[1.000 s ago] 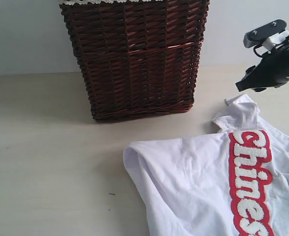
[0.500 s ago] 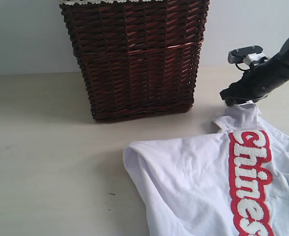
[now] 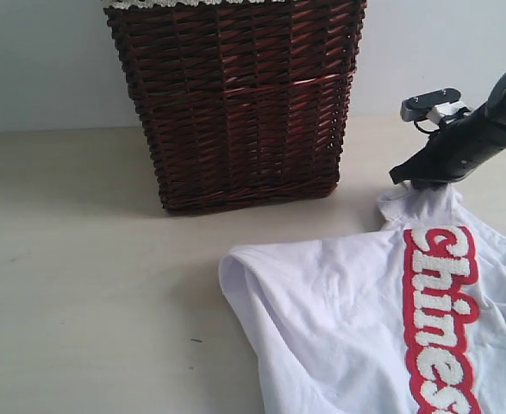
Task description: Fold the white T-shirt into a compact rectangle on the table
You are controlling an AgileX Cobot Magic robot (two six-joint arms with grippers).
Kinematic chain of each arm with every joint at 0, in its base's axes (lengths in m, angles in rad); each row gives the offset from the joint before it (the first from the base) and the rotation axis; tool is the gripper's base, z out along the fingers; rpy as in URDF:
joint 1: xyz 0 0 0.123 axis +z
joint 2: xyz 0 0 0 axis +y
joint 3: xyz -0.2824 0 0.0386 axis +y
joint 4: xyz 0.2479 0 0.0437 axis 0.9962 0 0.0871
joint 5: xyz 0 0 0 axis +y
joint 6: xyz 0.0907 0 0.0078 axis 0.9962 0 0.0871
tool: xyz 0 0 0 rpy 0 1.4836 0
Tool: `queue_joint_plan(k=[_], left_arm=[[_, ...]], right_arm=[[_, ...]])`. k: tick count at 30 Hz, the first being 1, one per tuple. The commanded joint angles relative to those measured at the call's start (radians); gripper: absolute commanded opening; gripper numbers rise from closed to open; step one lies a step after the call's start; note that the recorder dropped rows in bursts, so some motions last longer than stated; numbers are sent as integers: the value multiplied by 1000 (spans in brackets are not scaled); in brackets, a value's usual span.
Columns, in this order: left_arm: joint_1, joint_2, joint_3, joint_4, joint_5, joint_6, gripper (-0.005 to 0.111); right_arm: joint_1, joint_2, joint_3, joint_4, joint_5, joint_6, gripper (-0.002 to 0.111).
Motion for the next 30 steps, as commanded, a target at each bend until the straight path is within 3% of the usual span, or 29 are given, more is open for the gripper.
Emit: queue_joint_plan(k=[1,10,12,15,18,30], left_arm=[[-4,-6,0,0,0,-3,0],[-4,-6,0,0,0,-3,0],[-4,-6,0,0,0,-3,0],[-4,-6,0,0,0,-3,0],[-4,-6,0,0,0,-3,0],[-4,-6,0,0,0,-3,0]], right_arm=[[-3,-33,-8,-8,-59,-12,0],[-3,-62,-8,-9,-109,-16,4],[-3,-40,-8,-38,-50,-16,17],[-3,-14,-6,-91,9,-8,45],[-3,-19,-6,-90,5,6,61],[2,-76,-6,3,-171,-72,61]])
